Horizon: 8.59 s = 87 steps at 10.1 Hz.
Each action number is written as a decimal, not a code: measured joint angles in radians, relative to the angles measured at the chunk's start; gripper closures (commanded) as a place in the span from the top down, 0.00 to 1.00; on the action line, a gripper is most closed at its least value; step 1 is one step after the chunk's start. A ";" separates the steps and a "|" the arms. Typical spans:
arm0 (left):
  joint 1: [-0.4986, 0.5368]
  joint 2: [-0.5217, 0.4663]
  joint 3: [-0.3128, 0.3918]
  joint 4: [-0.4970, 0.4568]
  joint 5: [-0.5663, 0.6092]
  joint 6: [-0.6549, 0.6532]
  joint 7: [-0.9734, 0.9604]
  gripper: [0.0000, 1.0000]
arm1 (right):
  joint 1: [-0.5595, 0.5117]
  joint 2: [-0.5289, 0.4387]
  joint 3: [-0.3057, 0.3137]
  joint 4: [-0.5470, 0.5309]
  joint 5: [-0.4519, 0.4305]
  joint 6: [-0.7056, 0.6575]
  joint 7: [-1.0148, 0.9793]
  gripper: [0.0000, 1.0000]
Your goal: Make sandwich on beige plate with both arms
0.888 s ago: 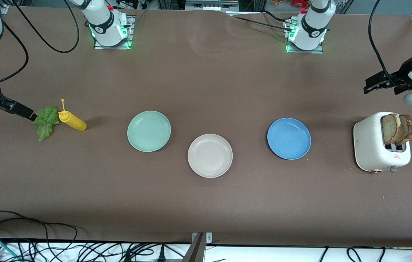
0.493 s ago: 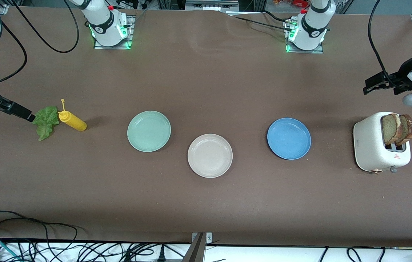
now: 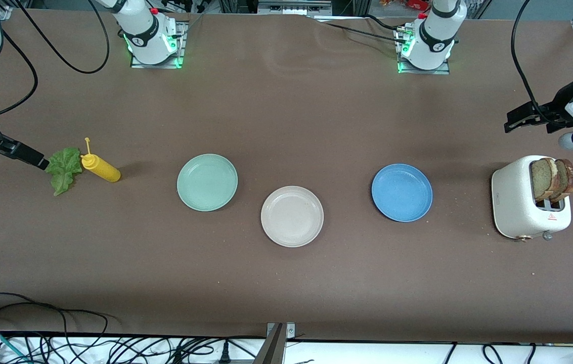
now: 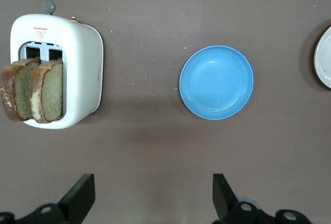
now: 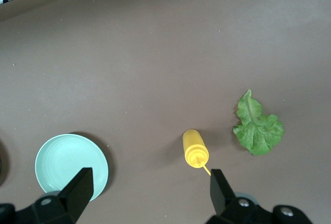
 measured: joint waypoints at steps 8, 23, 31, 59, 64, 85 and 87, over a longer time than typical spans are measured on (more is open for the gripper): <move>0.000 0.001 0.000 0.000 0.000 0.000 0.000 1.00 | 0.000 0.005 0.000 0.000 0.000 0.000 -0.004 1.00; 0.000 0.002 0.000 0.000 0.000 0.002 0.000 1.00 | 0.000 0.006 0.000 0.000 0.001 0.000 -0.006 1.00; 0.000 0.003 0.000 0.000 0.000 0.004 0.000 1.00 | 0.000 0.006 0.000 0.000 0.001 0.000 -0.006 1.00; 0.181 0.121 0.012 -0.093 0.004 0.309 0.233 1.00 | 0.000 0.009 0.000 0.000 0.002 0.000 -0.009 1.00; 0.233 0.134 0.012 -0.163 0.004 0.406 0.297 1.00 | -0.001 0.009 0.000 0.000 0.002 0.001 -0.009 1.00; 0.312 0.146 0.009 -0.401 -0.009 0.729 0.411 0.00 | -0.001 0.009 0.000 0.000 0.002 0.001 -0.009 1.00; 0.318 0.146 0.009 -0.397 -0.009 0.729 0.483 0.00 | -0.001 0.009 0.000 0.000 0.002 0.001 -0.009 1.00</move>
